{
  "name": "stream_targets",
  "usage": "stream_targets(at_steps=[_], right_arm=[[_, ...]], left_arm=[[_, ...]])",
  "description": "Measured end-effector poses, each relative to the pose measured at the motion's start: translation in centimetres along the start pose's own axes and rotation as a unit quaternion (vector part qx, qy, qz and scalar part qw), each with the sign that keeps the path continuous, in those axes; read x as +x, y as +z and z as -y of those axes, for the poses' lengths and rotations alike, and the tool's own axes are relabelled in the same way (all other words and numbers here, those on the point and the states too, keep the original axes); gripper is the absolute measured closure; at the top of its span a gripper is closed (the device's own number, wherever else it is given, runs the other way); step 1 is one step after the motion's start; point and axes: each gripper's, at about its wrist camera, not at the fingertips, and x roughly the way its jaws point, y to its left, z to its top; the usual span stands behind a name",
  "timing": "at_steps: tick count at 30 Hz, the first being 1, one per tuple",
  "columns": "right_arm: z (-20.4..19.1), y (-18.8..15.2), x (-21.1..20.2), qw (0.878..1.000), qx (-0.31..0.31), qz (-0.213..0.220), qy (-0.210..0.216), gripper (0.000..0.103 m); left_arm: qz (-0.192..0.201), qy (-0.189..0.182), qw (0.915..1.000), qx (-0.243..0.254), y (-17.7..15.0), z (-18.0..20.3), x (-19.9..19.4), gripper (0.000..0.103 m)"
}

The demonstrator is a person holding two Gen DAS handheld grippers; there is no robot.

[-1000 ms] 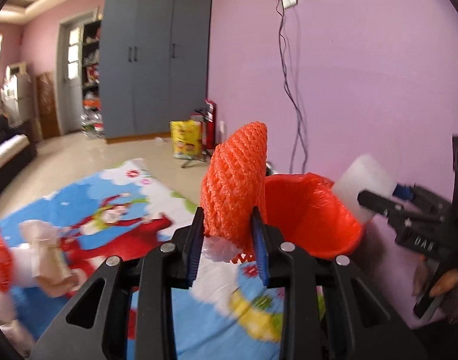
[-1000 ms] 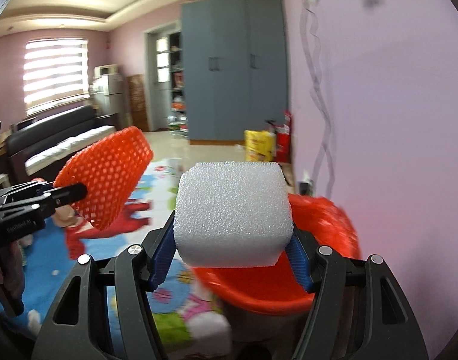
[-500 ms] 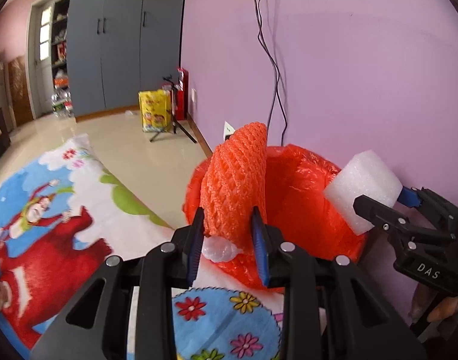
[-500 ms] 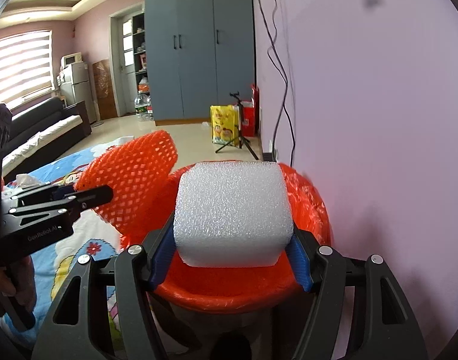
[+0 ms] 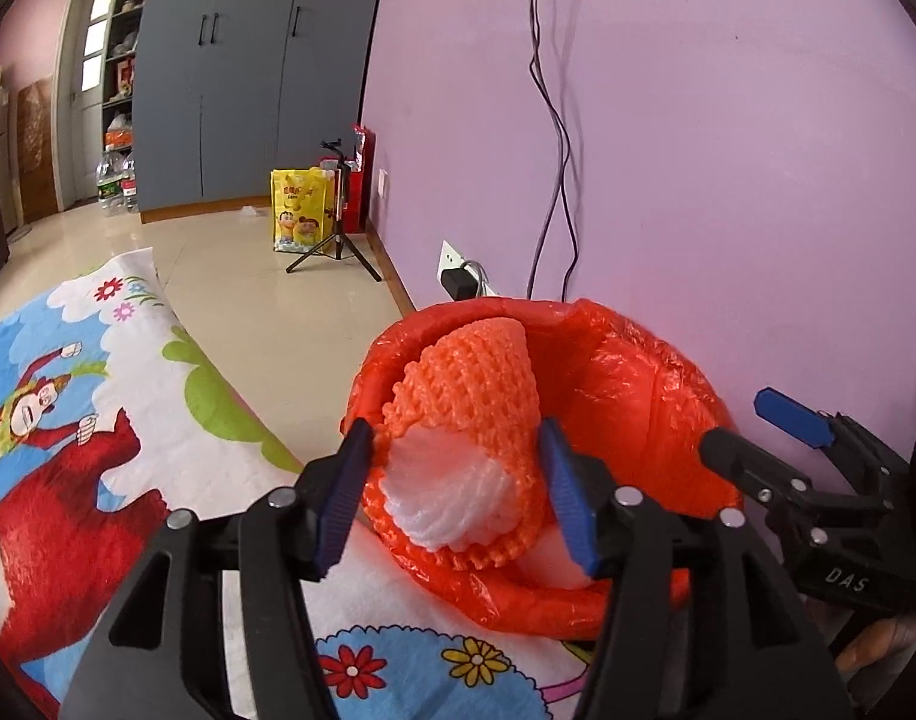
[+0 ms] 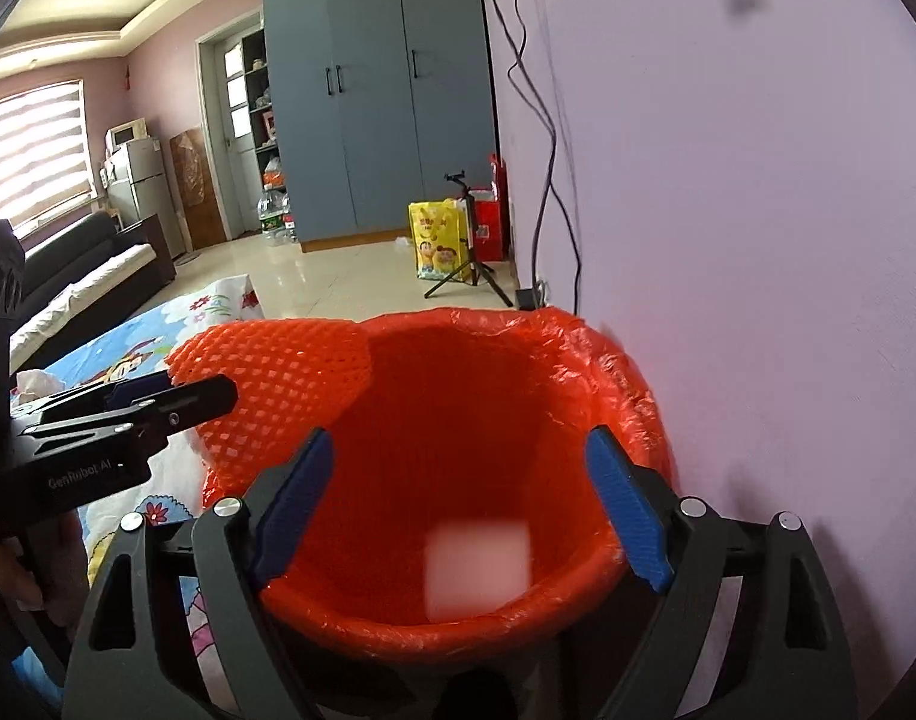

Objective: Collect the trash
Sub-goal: 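Carry both items over the red bin and open both tools to drop them, then move both tools back over the trash on the bed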

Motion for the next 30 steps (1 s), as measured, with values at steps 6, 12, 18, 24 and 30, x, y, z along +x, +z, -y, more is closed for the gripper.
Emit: stream_targets(at_steps=[6,12,18,24,30], right_arm=[[0.2,0.2,-1.3,1.000,0.004,0.018,0.001,0.022],[0.5,0.7,-2.8,0.999,0.009,0.039,0.002,0.022],[0.2,0.6,-3.2,0.999,0.007,0.037,0.004,0.022],[-3.0,0.9,-3.2,0.999,-0.016,0.038,0.028,0.022],[-9.0,0.7,-3.3,0.995,-0.062,0.036,0.074,0.021]], left_arm=[[0.020,-0.019,0.9996,-0.003,-0.1,0.6,-1.2,0.030],[0.031,-0.021,0.9992,-0.017,0.0,0.4,-2.0,0.027],[0.037,-0.002,0.9990,-0.025,0.0,-0.4,-3.1,0.025],[0.046,0.065,0.9965,-0.025,-0.8,-2.2,-5.8,0.013],[0.081,0.126,0.9884,-0.023,-1.3,-6.0,-12.5,0.009]])
